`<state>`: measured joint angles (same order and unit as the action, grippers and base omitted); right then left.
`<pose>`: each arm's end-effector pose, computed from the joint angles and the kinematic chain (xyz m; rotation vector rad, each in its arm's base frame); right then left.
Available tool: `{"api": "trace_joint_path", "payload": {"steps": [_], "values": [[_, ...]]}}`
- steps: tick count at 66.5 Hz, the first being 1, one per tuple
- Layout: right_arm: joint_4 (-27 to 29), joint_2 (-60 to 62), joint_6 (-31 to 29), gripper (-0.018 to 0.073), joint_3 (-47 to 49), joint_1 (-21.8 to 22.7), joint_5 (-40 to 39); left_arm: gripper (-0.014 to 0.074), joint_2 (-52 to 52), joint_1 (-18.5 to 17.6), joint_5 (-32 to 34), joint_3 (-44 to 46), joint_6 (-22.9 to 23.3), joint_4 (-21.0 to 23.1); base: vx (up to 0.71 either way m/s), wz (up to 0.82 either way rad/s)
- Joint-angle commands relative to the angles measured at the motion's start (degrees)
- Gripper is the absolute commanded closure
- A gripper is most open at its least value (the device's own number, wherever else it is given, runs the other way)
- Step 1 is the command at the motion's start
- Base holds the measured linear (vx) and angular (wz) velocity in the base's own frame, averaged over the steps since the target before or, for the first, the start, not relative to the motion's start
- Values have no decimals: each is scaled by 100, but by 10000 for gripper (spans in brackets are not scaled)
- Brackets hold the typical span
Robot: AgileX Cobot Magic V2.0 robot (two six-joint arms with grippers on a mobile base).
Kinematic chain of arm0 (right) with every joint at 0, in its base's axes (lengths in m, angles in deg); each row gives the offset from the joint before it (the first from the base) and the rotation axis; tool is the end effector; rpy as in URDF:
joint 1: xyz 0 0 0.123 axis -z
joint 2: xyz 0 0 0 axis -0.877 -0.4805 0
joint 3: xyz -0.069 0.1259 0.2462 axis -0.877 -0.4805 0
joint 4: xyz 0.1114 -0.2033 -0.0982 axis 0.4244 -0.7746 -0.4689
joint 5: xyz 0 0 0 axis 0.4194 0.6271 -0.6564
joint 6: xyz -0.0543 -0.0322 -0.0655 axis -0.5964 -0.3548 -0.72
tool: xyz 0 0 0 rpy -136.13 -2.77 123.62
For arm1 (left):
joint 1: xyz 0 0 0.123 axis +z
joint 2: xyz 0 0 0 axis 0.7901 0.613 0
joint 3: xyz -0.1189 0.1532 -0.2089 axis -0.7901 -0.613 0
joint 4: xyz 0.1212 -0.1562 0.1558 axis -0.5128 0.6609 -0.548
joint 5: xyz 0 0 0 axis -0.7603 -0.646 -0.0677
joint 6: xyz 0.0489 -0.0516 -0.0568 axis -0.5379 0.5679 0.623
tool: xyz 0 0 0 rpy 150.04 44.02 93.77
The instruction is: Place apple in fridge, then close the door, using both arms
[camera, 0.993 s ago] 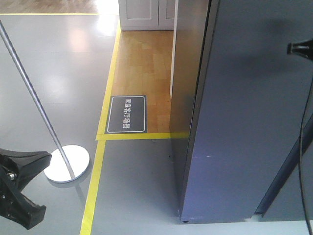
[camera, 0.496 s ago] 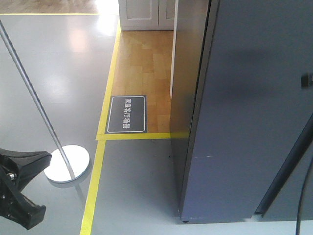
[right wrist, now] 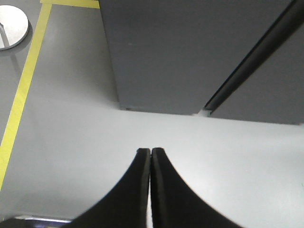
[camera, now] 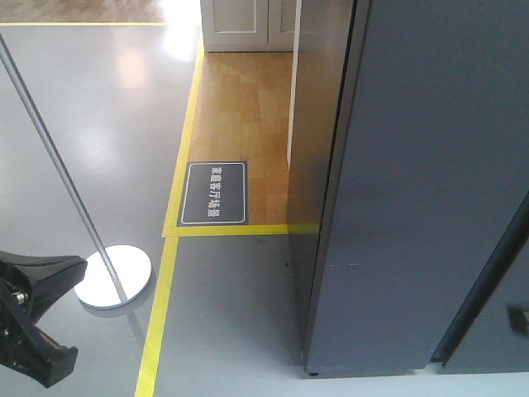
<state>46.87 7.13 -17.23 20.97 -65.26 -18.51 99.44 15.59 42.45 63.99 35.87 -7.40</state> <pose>0.1356 0.0081 0.3020 -0.1424 2.4443 -0.0110 0.1296 -0.0846 0.3138 0.5557 2.0528 -0.3028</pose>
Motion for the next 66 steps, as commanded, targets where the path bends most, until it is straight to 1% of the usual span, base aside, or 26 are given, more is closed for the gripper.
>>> {"api": "trace_joint_path", "payload": {"steps": [1, 3, 7, 17, 28, 38, 66], "values": [[-95, 490, 21, 563, 33, -9, 329, 603, -21, 6, 351, 159, 4, -23, 0, 0], [-95, 623, 21, 563, 33, -9, 641, 603, -21, 6, 351, 159, 4, -23, 0, 0], [-104, 961, 21, 563, 33, -9, 997, 603, -21, 6, 355, 159, 4, -23, 0, 0], [-2, 1736, 21, 563, 33, -9, 1372, 603, -21, 6, 350, 159, 4, -23, 0, 0], [57, 2450, 21, 563, 33, -9, 1542, 603, -21, 6, 350, 159, 4, -23, 0, 0], [63, 2842, 21, 563, 33, -9, 1554, 603, -21, 6, 350, 159, 4, -23, 0, 0], [73, 2993, 21, 563, 33, -9, 1578, 603, -21, 6, 350, 159, 4, -23, 0, 0]]}}
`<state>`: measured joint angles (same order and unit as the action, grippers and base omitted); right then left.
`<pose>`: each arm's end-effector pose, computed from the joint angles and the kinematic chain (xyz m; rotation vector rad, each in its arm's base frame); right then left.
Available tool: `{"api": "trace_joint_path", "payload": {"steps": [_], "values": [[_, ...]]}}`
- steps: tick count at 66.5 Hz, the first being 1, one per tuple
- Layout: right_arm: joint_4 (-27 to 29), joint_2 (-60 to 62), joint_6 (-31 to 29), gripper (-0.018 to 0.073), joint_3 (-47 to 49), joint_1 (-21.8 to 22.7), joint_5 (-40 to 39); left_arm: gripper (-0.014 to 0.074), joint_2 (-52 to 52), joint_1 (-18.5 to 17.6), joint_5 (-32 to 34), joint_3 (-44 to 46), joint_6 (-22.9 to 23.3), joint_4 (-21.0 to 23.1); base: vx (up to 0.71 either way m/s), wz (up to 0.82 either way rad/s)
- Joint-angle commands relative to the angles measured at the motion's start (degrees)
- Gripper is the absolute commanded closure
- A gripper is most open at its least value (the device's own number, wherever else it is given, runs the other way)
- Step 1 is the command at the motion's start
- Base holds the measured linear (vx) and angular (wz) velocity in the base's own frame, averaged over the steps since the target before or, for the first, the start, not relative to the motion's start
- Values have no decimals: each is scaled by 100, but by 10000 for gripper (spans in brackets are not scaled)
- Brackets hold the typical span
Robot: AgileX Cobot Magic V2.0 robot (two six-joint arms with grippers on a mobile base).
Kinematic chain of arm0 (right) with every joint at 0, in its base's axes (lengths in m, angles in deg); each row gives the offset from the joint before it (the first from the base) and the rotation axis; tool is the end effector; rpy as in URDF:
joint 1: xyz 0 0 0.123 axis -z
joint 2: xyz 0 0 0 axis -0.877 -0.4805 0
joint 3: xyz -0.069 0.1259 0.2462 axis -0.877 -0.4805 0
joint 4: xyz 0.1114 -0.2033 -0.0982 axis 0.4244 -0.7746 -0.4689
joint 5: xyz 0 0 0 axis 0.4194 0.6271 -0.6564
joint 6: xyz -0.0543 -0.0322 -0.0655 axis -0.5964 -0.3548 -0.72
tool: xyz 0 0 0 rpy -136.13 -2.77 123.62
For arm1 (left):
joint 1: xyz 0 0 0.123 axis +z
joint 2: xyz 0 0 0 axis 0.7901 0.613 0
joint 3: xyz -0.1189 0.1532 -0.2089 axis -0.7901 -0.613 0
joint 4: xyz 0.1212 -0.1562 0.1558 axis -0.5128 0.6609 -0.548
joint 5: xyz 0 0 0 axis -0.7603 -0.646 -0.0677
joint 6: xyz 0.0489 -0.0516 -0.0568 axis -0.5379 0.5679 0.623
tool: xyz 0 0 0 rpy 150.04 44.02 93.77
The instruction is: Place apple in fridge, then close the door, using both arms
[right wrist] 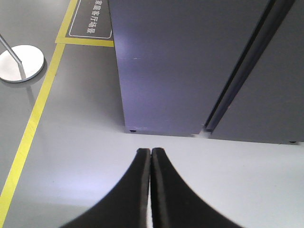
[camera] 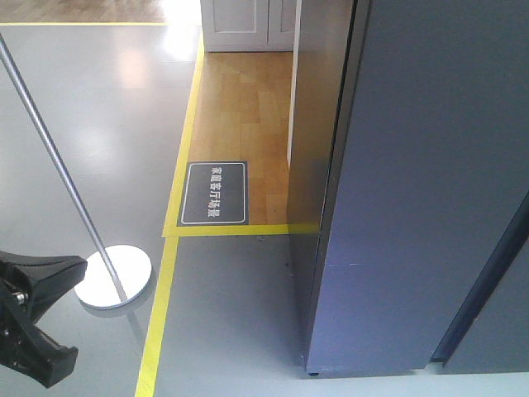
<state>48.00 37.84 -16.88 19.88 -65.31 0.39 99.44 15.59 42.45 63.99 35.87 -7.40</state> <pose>0.0124 0.0009 0.3149 -0.1176 2.2586 0.0196 0.1296 -0.0846 0.3138 0.5557 2.0528 -0.3028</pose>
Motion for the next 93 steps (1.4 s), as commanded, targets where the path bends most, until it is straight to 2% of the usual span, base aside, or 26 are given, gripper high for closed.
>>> {"api": "trace_joint_path", "payload": {"steps": [1, 15, 22, 28, 36, 52, 61, 66, 72, 93], "values": [[-40, -78, -15, 563, 142, -3, -312, 603, -21, 6, 350, 159, 4, -23, 0, 0], [-40, -78, -15, 563, 142, -3, -312, 603, -127, -9, 338, 159, 4, -23, 0, 0], [-48, -79, -15, 563, 142, -3, -307, 603, -449, 163, 426, 77, 4, -26, 0, 0], [-54, -79, -15, 563, 142, -3, -272, 603, -965, 680, 629, -292, 75, 25, 0, 0], [-54, -79, -15, 563, 142, -3, -260, 603, -1754, 1432, 1122, -1174, 545, 84, 0, 0], [-54, -79, -15, 563, 142, -3, -246, 603, -3175, 2403, 2198, -2840, 1159, 84, 0, 0], [-54, -79, -15, 563, 142, -3, -246, 603, -3928, 2970, 2611, -3481, 1536, 84, 0, 0], [-54, -79, -15, 563, 142, -3, -246, 603, -4293, 3212, 2730, -3705, 1596, 84, 0, 0], [-54, -79, -15, 563, 142, -3, -246, 603, -4664, 3365, 2769, -3928, 1603, 84, 0, 0], [-54, -69, -15, 563, 142, -3, -164, 603, -4603, 3384, 2586, -3939, 1443, -45, 0, 0]]}}
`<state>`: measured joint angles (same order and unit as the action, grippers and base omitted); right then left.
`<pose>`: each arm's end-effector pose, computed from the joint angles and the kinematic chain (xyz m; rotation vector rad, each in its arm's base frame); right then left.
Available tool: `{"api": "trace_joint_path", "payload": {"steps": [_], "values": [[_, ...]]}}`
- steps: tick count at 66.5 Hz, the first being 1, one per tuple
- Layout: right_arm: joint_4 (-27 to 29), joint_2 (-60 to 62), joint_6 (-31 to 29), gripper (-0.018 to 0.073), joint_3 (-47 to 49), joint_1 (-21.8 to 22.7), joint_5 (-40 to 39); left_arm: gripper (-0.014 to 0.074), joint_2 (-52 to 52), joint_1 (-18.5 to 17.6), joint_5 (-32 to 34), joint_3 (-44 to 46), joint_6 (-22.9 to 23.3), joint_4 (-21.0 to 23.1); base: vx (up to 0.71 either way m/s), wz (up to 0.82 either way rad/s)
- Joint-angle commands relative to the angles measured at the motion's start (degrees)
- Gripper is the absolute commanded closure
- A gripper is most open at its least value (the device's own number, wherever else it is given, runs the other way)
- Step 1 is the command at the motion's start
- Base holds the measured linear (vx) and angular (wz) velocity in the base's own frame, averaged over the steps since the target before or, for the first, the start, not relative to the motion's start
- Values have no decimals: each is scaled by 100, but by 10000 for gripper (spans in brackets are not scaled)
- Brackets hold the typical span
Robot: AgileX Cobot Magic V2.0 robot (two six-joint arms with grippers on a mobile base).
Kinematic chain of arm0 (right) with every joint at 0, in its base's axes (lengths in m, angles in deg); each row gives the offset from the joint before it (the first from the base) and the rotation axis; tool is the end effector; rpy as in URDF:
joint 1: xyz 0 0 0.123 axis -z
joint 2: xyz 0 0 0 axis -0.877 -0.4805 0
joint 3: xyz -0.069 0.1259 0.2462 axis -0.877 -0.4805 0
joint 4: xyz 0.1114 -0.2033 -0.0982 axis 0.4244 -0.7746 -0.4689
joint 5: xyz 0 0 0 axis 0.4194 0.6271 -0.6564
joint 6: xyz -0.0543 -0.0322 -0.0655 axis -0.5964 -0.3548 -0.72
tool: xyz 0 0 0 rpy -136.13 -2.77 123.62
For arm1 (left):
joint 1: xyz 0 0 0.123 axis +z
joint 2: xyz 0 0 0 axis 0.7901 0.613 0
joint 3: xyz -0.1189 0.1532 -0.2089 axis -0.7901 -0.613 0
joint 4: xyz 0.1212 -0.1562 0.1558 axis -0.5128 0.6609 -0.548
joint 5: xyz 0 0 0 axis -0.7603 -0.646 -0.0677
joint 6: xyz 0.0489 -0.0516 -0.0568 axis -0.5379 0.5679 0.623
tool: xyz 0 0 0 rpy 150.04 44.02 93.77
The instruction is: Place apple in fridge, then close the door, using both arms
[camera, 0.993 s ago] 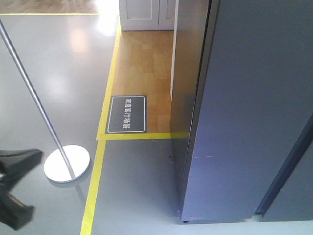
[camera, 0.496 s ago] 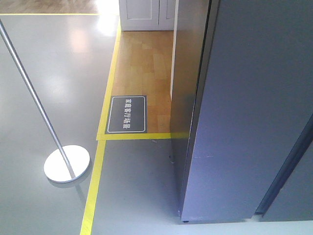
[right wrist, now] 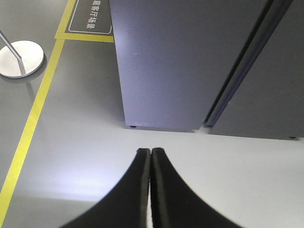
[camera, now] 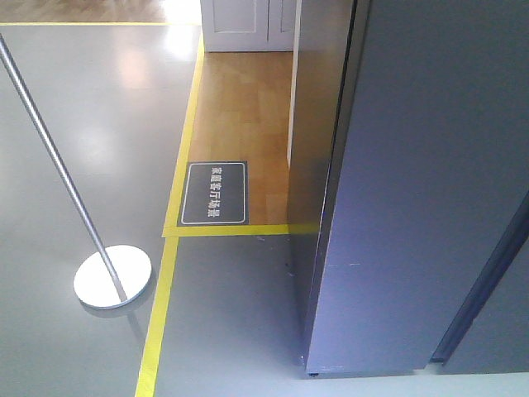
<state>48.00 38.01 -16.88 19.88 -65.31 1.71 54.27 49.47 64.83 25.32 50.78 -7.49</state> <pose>0.0105 0.0008 0.3133 -0.1186 2.2786 0.0192 0.0565 -0.0003 0.1947 -0.2128 1.6088 -0.2360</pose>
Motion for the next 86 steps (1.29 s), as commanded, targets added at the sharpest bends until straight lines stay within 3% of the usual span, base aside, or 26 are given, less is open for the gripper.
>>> {"api": "trace_joint_path", "payload": {"steps": [1, 7, 13, 23, 31, 49, 60, 73, 86], "values": [[-54, -86, -15, 563, 142, -3, -291, 603, -86, -5, 359, -72, -50, -36, 0, 0], [-54, -86, -15, 563, 142, -3, -275, 603, -86, -5, 438, -78, -132, -30, 0, 0], [-54, -86, -15, 563, 142, -3, -275, 603, -86, -5, 552, -78, -630, 34, 0, 0], [-54, -86, -15, 563, 142, -3, -275, 603, -86, -5, 786, -78, -1592, 629, 0, 0], [-54, -86, -15, 563, 142, -3, -275, 603, -86, -5, 1058, -78, -2075, 938, 0, 0], [-54, -86, -15, 563, 142, -3, -275, 603, -86, -5, 1525, -78, -2148, 943, 0, 0], [-54, -86, -15, 563, 142, -3, -275, 603, -86, -5, 1551, -78, -2215, 943, 0, 0], [-54, -86, -15, 563, 142, -3, -275, 603, -86, -5, 1509, -78, -2611, 1149, 0, 0], [-54, -86, -15, 563, 142, -3, -275, 603, -86, -5, 1501, -78, -2625, 1149, 0, 0]]}}
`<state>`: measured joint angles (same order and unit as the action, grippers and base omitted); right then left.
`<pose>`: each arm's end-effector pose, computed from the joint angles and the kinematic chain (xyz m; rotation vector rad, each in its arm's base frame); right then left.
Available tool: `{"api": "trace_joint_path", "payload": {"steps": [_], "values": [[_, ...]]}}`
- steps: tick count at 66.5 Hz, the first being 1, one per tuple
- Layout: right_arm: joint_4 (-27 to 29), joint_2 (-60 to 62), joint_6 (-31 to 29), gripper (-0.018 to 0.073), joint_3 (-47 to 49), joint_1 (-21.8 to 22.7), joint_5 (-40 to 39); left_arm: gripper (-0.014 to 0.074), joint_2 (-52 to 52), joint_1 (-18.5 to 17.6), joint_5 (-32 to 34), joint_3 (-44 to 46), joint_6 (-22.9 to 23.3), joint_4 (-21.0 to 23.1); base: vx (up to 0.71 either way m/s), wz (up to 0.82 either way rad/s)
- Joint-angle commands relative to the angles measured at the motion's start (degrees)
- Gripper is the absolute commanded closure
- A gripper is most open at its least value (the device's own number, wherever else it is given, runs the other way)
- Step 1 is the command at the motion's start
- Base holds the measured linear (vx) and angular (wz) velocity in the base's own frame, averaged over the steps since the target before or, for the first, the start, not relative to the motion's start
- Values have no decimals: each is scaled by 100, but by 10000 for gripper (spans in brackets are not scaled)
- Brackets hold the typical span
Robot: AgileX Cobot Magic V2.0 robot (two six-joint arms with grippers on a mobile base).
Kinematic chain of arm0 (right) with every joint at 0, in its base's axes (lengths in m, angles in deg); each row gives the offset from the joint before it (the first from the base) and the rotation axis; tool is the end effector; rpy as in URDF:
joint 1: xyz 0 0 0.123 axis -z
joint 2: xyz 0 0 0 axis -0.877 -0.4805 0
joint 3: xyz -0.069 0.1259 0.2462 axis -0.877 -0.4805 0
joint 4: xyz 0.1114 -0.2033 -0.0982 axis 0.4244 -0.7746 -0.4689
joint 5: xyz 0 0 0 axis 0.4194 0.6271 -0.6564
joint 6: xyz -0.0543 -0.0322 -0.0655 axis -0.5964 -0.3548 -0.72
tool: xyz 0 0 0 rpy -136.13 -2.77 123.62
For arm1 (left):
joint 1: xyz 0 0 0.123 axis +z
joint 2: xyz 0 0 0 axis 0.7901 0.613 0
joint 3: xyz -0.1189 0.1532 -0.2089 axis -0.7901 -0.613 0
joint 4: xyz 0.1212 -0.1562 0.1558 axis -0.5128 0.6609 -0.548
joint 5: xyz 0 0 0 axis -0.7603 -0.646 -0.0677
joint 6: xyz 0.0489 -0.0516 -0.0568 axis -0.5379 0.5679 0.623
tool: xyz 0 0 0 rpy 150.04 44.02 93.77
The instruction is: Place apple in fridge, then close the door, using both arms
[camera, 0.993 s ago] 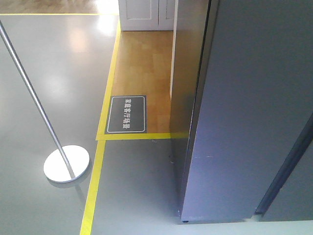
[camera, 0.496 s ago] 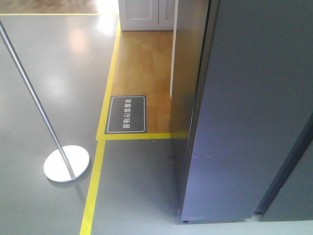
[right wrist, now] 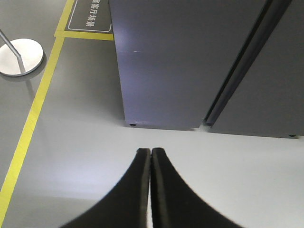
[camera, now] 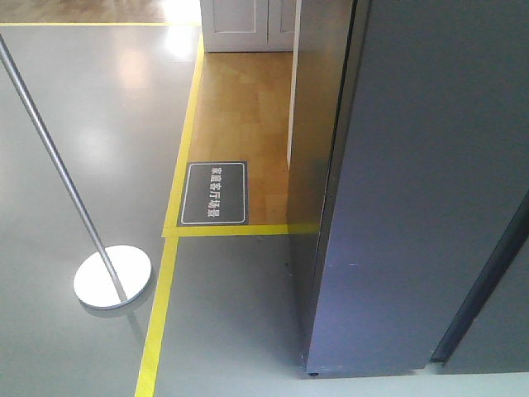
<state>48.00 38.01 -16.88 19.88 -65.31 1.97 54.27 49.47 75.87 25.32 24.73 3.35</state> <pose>0.0103 0.0007 0.3130 -0.1189 2.2832 0.0191 0.0556 -0.0028 0.2119 0.0219 1.4279 -0.0558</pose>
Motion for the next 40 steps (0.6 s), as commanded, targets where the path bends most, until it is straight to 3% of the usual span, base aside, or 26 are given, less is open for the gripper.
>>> {"api": "trace_joint_path", "payload": {"steps": [1, 40], "values": [[-54, -86, -15, 563, 142, -3, -300, 603, -86, -5, 397, -78, -20, 65, 0, 0], [-54, -86, -15, 563, 142, -3, -300, 603, -86, -5, 329, -72, -20, 55, 0, 0]]}}
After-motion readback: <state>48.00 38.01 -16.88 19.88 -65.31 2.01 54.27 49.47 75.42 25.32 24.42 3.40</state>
